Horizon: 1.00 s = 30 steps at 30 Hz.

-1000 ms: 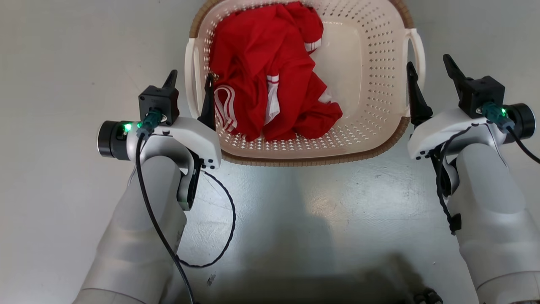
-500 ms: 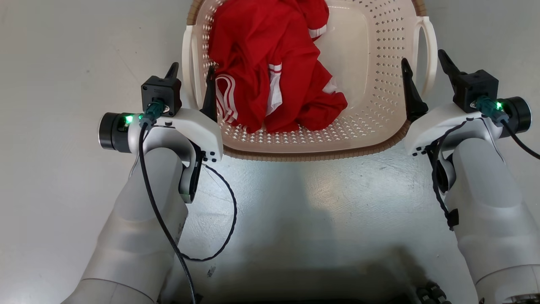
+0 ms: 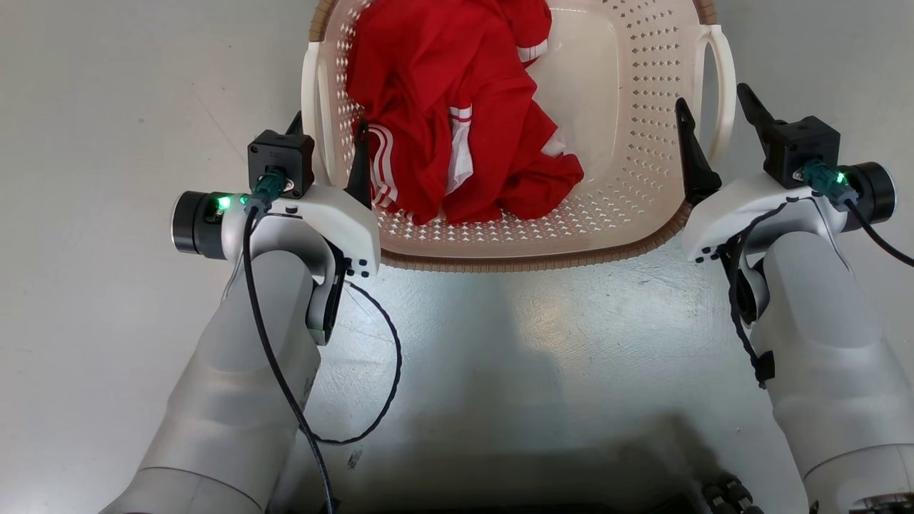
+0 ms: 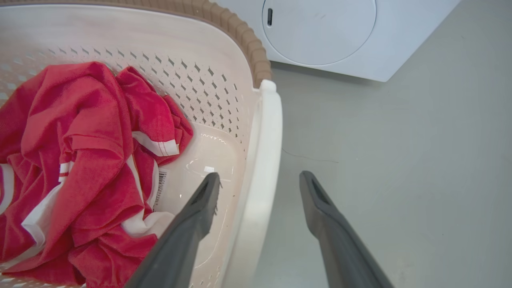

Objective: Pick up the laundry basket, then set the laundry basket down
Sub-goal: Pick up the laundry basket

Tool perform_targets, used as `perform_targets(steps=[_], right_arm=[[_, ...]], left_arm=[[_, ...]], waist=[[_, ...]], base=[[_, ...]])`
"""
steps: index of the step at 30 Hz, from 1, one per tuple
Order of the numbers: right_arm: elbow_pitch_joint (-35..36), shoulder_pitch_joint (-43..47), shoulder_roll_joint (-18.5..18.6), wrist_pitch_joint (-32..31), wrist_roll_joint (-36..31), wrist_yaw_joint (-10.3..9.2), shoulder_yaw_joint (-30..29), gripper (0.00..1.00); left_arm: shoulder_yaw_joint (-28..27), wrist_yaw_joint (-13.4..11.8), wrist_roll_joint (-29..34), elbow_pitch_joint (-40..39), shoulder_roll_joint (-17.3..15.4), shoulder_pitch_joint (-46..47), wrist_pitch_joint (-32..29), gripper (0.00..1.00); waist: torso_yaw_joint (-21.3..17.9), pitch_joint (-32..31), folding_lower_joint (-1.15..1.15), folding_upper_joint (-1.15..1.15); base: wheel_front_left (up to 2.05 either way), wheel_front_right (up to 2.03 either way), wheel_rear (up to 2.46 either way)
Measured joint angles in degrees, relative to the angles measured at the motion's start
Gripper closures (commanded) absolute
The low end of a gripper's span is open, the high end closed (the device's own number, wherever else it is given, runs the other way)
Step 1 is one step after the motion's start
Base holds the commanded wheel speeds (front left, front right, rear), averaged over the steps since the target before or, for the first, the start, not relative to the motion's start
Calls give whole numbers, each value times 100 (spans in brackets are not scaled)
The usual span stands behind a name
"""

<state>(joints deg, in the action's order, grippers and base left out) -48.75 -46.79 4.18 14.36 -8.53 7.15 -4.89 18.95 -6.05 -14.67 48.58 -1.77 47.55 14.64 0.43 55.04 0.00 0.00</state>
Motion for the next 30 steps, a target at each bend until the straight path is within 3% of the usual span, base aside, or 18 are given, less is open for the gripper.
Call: perform_targets(steps=[30], right_arm=[[-51, -7, -15, 0, 0, 0, -20, 0]], left_arm=[[220, 0, -179, 254, 0, 153, 0, 0]], waist=[[5, 95, 0, 0]], base=[[0, 0, 0]])
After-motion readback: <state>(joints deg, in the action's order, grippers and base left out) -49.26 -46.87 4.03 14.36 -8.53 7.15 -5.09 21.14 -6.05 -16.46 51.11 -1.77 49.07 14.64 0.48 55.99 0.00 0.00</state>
